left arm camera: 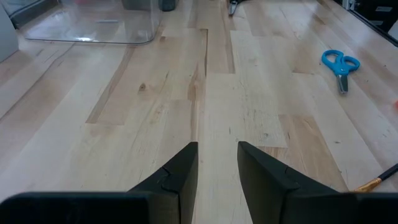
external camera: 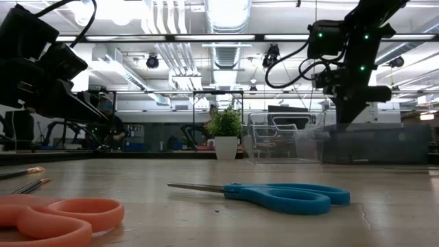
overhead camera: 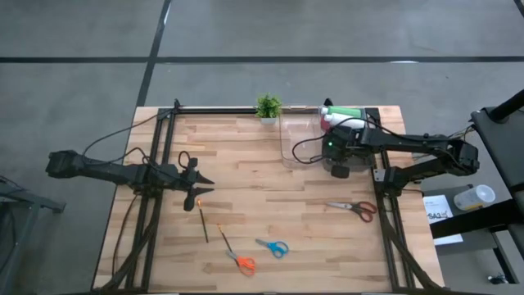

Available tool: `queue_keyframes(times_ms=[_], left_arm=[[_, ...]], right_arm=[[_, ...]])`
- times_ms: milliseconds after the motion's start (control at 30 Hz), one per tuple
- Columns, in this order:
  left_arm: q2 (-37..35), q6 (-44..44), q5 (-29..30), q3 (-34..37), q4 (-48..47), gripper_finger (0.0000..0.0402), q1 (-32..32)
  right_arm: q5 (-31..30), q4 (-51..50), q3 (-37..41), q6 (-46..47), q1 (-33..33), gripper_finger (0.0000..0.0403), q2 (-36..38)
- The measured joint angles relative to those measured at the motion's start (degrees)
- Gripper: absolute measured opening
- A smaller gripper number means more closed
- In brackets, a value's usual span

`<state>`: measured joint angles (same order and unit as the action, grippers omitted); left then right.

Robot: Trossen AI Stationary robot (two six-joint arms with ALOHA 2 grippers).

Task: Pick & Place Paint Supplies
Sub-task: Put the silver paintbrush into the black bin

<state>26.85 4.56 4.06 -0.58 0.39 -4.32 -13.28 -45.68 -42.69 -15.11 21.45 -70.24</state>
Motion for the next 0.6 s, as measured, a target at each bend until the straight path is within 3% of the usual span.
queue_keyframes(times_ms=[600], left_arm=[[0.00,0.00,-0.01,0.00,0.00,0.0122,-0.02]], right_arm=[[-0.04,1.69,2.24,1.22,-0.02,0.0013,-0.02]])
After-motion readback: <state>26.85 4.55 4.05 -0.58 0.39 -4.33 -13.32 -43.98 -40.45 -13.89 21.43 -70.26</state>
